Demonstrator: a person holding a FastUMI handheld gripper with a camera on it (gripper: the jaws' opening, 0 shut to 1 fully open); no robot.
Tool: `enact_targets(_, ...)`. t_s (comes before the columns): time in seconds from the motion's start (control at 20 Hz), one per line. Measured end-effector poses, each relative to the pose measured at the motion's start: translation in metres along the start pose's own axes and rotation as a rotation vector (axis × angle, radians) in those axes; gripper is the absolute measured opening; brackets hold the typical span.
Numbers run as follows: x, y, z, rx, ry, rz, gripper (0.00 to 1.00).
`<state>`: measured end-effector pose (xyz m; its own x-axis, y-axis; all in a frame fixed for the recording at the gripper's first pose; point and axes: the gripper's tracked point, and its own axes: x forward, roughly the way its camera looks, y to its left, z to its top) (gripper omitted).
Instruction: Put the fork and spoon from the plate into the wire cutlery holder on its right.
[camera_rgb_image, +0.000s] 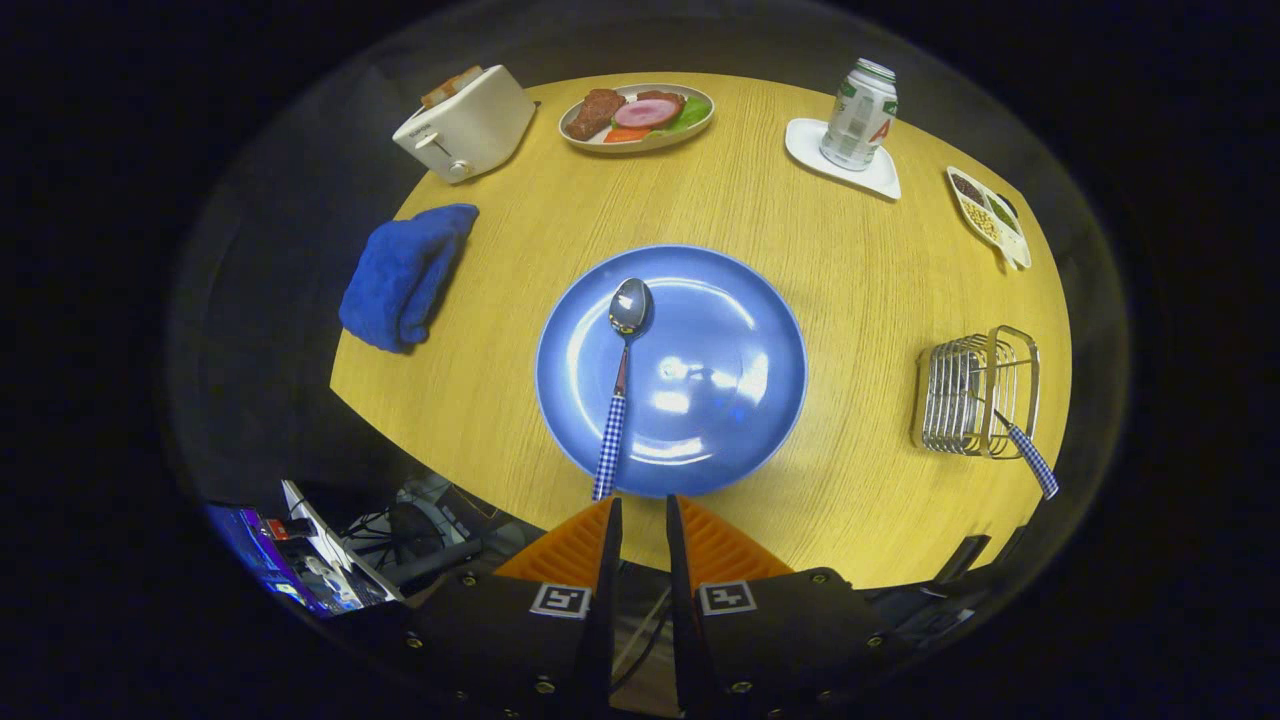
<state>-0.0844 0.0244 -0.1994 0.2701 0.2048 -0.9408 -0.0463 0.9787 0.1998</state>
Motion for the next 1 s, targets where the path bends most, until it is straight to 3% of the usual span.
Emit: enact_targets(1.0, 0.059, 0.022, 0.023, -0.009, 0.081, -0.045, 0.25)
